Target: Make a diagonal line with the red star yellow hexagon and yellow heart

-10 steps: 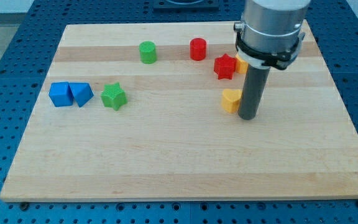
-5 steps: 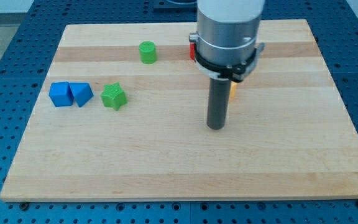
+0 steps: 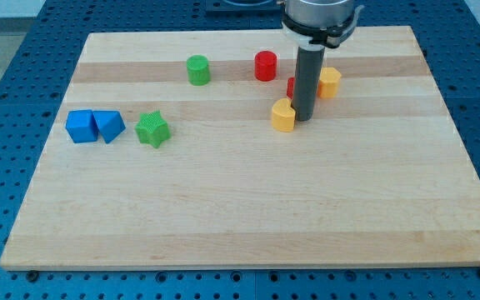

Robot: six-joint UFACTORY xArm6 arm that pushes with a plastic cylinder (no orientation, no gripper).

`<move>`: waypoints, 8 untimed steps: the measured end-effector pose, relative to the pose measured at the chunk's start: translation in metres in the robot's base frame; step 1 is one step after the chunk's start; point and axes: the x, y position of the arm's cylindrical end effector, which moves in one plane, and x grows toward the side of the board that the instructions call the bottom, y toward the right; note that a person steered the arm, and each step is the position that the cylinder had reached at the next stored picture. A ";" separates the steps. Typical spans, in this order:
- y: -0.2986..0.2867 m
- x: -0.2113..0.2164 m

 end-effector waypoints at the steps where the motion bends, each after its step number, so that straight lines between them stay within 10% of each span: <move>1: 0.007 0.023; 8: -0.049 0.013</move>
